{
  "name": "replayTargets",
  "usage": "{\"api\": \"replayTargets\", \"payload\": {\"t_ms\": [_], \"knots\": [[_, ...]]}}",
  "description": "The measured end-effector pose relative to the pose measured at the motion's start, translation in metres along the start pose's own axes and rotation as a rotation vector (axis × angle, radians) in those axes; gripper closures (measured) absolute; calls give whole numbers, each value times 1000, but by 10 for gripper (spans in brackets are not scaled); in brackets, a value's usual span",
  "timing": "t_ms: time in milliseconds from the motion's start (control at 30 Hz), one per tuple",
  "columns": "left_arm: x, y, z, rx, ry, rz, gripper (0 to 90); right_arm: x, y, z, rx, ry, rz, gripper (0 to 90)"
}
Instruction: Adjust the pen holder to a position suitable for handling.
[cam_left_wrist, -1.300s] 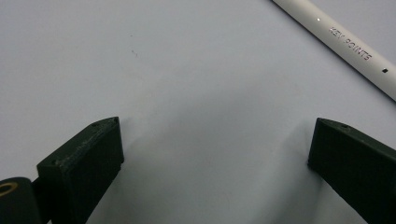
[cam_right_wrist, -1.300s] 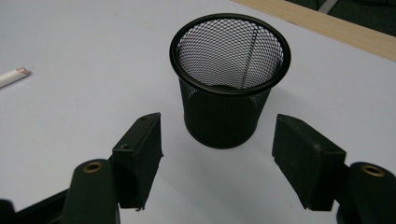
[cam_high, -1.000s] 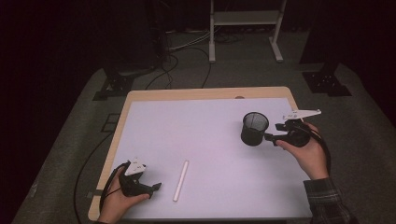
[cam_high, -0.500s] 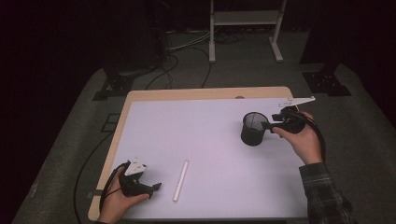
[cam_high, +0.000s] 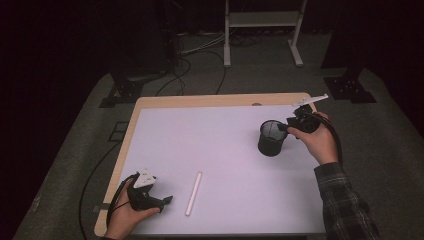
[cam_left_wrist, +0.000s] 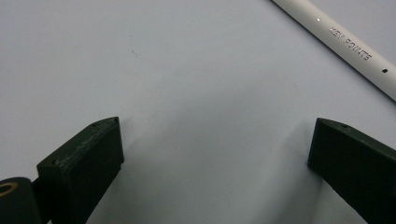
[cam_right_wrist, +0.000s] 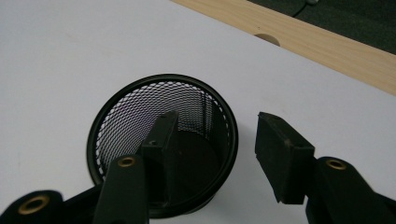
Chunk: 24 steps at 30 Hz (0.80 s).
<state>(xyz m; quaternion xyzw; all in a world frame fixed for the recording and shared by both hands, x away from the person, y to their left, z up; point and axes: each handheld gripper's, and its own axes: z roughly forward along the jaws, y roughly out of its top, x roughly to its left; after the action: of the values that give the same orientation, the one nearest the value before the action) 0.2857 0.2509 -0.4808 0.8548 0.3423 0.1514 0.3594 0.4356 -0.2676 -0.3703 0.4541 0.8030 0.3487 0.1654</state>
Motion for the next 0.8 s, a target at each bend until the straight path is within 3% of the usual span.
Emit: {"api": "replayTargets", "payload": {"t_ms": [233, 467, 800], "knots": [[0, 0, 0, -2, 0, -2, 26, -6, 2, 14, 45, -7, 10, 539], [0, 0, 0, 0, 0, 0, 26, -10, 2, 27, 103, -2, 24, 639], [0, 0, 0, 0, 0, -1, 25, -9, 6, 35, 139, 9, 29, 782]]}}
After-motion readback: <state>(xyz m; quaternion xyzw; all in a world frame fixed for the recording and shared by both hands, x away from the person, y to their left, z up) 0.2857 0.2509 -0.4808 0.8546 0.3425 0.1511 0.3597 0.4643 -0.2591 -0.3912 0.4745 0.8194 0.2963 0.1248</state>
